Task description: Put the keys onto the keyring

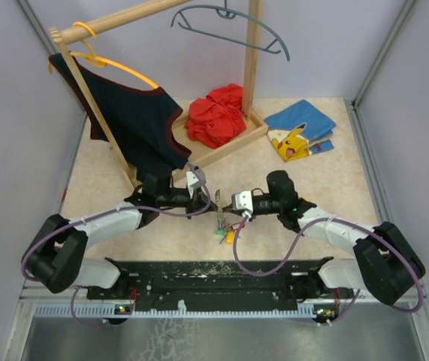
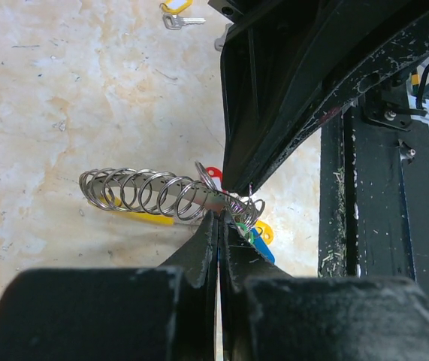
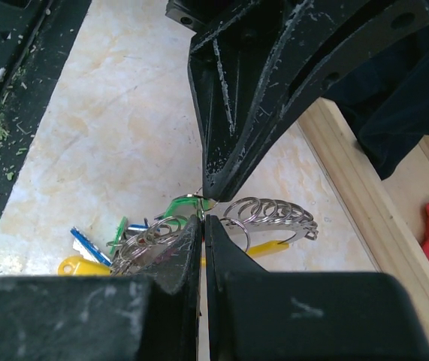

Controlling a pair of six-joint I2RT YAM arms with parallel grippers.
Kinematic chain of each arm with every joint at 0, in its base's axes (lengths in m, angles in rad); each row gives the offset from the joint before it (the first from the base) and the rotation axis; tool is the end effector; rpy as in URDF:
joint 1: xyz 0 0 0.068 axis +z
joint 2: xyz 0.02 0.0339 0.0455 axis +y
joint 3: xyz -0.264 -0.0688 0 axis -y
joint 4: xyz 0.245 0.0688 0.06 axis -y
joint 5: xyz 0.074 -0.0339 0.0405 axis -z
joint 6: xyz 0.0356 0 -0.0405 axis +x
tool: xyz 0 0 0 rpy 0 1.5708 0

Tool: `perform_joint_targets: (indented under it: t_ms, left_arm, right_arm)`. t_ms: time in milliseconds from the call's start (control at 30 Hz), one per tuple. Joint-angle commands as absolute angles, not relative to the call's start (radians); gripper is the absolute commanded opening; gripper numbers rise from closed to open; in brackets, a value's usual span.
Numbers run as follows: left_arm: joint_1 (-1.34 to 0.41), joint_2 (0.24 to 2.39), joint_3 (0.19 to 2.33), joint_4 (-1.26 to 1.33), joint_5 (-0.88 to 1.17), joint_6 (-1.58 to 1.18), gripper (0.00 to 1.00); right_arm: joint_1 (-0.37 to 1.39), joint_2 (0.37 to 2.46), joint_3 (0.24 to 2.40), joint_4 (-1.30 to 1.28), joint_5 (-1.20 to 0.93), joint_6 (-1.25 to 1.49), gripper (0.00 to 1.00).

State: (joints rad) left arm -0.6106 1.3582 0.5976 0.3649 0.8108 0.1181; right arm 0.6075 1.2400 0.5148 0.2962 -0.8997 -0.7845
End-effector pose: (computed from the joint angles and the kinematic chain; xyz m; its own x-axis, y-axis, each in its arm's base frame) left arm 0.2097 -0.1783 0.2082 -0.2025 0.2408 -0.9492 0.9736 0.1537 -0.1687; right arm 0.1851 0.1626 0.2056 0.4222 -0.2416 -0.8737 -0.9064 -0.0941 -0.4119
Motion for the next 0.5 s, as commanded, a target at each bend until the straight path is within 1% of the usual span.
perform_joint_targets:
  t_ms: [0, 133, 333, 433, 467]
  left_arm:
    - [-0.603, 1.369, 0.561, 0.443, 0.823, 0.064, 0.02]
    - [-0.603, 1.384, 0.515, 0.611, 0.847, -0.01, 0.14]
    - [-0.603, 1.402, 0.464, 0.76, 0.807, -0.059, 0.21]
    - [-0.602, 1.39, 0.416, 0.844, 0.76, -0.08, 0.31]
    - [-0.6, 1.375, 0.398, 0.866, 0.742, -0.077, 0.32]
  right_arm:
    - [0.595, 1.197, 0.505, 0.473, -0.958, -0.692, 0.0]
    - [0.596, 1.225, 0.5, 0.542, -0.991, -0.625, 0.0]
    - [0.594, 1.257, 0.494, 0.596, -0.976, -0.572, 0.0]
    - [0.594, 1.272, 0.495, 0.614, -0.966, -0.548, 0.0]
    - [0.592, 1.274, 0.495, 0.615, -0.96, -0.543, 0.0]
